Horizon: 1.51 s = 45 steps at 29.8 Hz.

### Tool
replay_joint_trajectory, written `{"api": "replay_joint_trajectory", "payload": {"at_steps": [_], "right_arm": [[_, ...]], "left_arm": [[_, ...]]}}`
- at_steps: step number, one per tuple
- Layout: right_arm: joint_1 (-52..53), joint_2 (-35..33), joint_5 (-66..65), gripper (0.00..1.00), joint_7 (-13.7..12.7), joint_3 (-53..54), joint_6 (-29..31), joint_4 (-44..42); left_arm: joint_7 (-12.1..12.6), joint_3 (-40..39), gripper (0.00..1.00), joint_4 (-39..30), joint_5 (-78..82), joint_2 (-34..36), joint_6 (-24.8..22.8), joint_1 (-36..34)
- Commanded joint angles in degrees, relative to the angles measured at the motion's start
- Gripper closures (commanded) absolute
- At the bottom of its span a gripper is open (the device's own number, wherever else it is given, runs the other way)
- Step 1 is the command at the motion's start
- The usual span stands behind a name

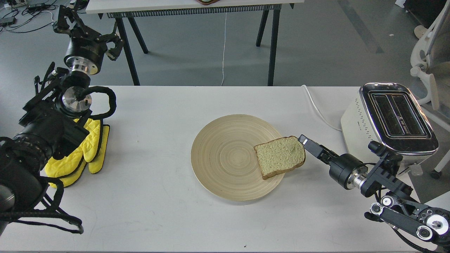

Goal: Put bread in toaster with right arm
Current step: 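Grasp the bread slice on the plate with the right gripper, then lift the bread and carry it above the toaster slot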

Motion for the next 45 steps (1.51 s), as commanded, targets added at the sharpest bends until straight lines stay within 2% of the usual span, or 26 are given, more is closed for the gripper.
{"api": "replay_joint_trajectory", "payload": {"at_steps": [1, 8, 11, 15, 17, 25, 36, 40, 45], "right_arm": [[0.1, 2.2, 0.1, 0.32, 0.0, -1.7, 0.0, -1.9], [0.1, 6.2, 0.2, 0.48, -0.1, -1.7, -0.1, -4.2], [0.2, 6.3, 0.2, 0.68, -0.5, -1.8, -0.1, -4.1], [0.5, 6.2, 0.2, 0.87, -0.5, -1.8, -0.1, -4.0], [0.7, 6.2, 0.4, 0.93, -0.5, -1.7, 0.0, -3.9], [1.6, 2.8, 0.7, 0.99, -0.3, 1.5, -0.1, 0.3], [8.1, -21.8, 0.5, 0.98, -0.5, 6.1, -0.1, 10.2], [8.0, -31.4, 0.4, 0.99, -2.1, 6.1, -0.1, 12.3], [7.5, -36.1, 0.5, 0.99, -2.4, 5.6, -1.1, 12.0]], "left_arm": [[0.0, -0.1, 0.0, 0.0, 0.0, 0.0, 0.0, 0.0], [0.0, -0.2, 0.0, 0.0, 0.0, 0.0, 0.0, 0.0], [0.0, -0.2, 0.0, 0.0, 0.0, 0.0, 0.0, 0.0], [0.0, -0.2, 0.0, 0.0, 0.0, 0.0, 0.0, 0.0], [0.0, -0.2, 0.0, 0.0, 0.0, 0.0, 0.0, 0.0], [0.0, -0.2, 0.0, 0.0, 0.0, 0.0, 0.0, 0.0], [0.0, 0.0, 0.0, 0.0, 0.0, 0.0, 0.0, 0.0], [0.0, 0.1, 0.0, 0.0, 0.0, 0.0, 0.0, 0.0], [0.0, 0.1, 0.0, 0.0, 0.1, -0.1, 0.0, 0.0]]}}
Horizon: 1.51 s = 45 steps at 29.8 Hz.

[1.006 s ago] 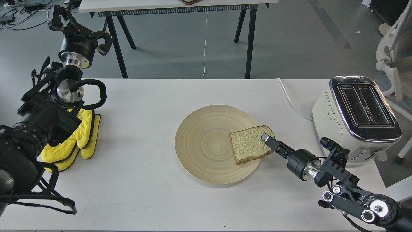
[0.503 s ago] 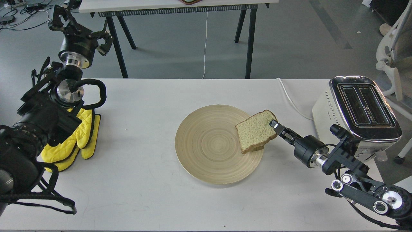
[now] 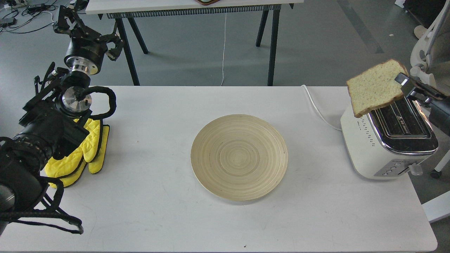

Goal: Put bread in toaster with right arm
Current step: 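Lift the bread and carry it above the toaster slot, then lower the bread into the toaster slot and release it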

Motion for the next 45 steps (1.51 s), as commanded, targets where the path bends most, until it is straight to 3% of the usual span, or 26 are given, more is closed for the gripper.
{"api": "replay_joint_trajectory", "payload": {"at_steps": [1, 45], "right_arm": [[-0.5, -2.8, 0.1, 0.99, -0.1, -0.5, -1.1, -0.2], [-4.7, -8.0, -0.5, 0.99, 1.2, -2.7, -1.3, -1.4]], "left_arm": [[0.0, 0.0, 0.0, 0.0, 0.0, -0.1, 0.0, 0.0], [-0.1, -0.1, 0.0, 0.0, 0.0, -0.2, 0.0, 0.0]]}}
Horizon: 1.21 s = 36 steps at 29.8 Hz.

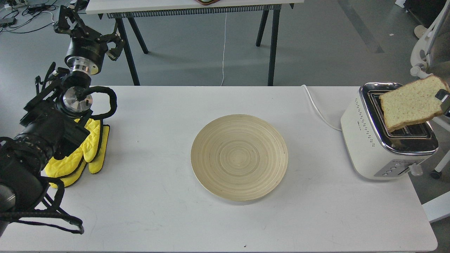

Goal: Put bread in toaster with right arm
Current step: 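Lower the bread into the toaster slot and release it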

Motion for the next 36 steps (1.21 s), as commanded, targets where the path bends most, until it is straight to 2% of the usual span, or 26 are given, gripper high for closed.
{"api": "replay_joint_trajectory", "payload": {"at_steps": [1, 18, 20, 22, 23, 24, 26, 28, 31, 36], "right_arm": [[0.0, -0.1, 0.0, 0.99, 0.1, 0.1, -0.1, -0.3], [-0.6, 2.1, 0.0, 0.98, 0.8, -1.6, -0.2, -2.0], [-0.5, 3.3, 0.0, 0.95, 0.7, -1.6, -0.2, -2.4], [-0.4, 4.5, 0.0, 0.87, 0.7, -1.6, -0.1, -4.0], [-0.4, 5.8, 0.0, 0.78, 0.8, -1.6, -0.1, -5.3], [-0.3, 7.2, 0.1, 0.68, 0.9, -1.6, -0.2, -5.9], [0.3, 10.4, 0.4, 0.38, 0.9, -1.3, -0.1, -6.0], [0.5, 11.6, 0.6, 0.19, 1.1, -0.6, -0.2, -5.8], [0.9, 12.0, 1.1, 0.08, 2.3, 1.4, -0.3, -5.3], [1.0, 14.9, 7.9, 0.02, 2.6, 9.8, 0.3, -3.4]], "left_arm": [[0.0, 0.0, 0.0, 0.0, 0.0, 0.0, 0.0, 0.0], [0.1, 0.0, 0.0, 0.0, 0.0, -0.1, 0.0, 0.0], [0.0, 0.0, 0.0, 0.0, 0.0, 0.0, 0.0, 0.0], [0.1, 0.0, 0.0, 0.0, 0.0, 0.0, 0.0, 0.0], [0.1, 0.0, 0.0, 0.0, 0.0, 0.0, 0.0, 0.0], [0.0, 0.0, 0.0, 0.0, 0.0, -0.1, 0.0, 0.0], [0.0, 0.0, 0.0, 0.0, 0.0, -0.1, 0.0, 0.0], [0.0, 0.0, 0.0, 0.0, 0.0, -0.1, 0.0, 0.0], [0.0, -0.1, 0.0, 0.0, 0.0, -0.1, 0.0, 0.0], [0.0, 0.0, 0.0, 0.0, 0.0, -0.1, 0.0, 0.0]]}}
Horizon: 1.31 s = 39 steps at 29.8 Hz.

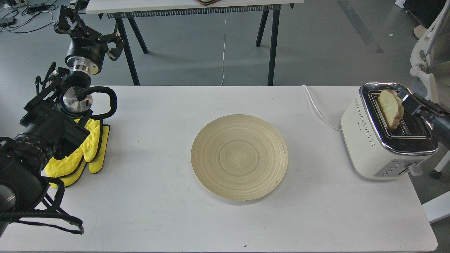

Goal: Put bread in toaster with right arm

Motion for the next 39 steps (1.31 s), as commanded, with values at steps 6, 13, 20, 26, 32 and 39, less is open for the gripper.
{"api": "replay_joint_trajectory", "payload": {"at_steps": [6, 13, 20, 26, 32, 39], "right_arm": [[3.0, 8.4, 23.5, 0.0, 1.5, 13.5, 2.0, 0.5], [4.4, 19.3, 35.8, 0.0, 1.9, 22.8, 4.3, -1.3], [5.4, 25.6, 51.2, 0.0, 1.6, 28.4, 8.3, -5.6], [7.4, 30.9, 60.6, 0.0, -2.3, 31.5, 14.5, -14.1], [8.1, 36.0, 65.1, 0.0, -2.6, 34.3, 21.4, -21.8], [9.8, 38.2, 65.1, 0.0, -2.5, 34.1, 23.2, -24.7]], "left_arm": [[0.0, 0.0, 0.0, 0.0, 0.0, 0.0, 0.0, 0.0], [0.1, 0.0, 0.0, 0.0, 0.0, 0.1, 0.0, 0.0], [0.1, 0.0, 0.0, 0.0, 0.0, 0.2, 0.0, 0.0], [0.1, 0.1, 0.0, 0.0, 0.0, 0.3, 0.0, 0.0], [0.1, 0.1, 0.0, 0.0, 0.0, 0.3, 0.0, 0.0], [0.1, 0.1, 0.0, 0.1, 0.0, 0.8, 0.0, -0.2]]}}
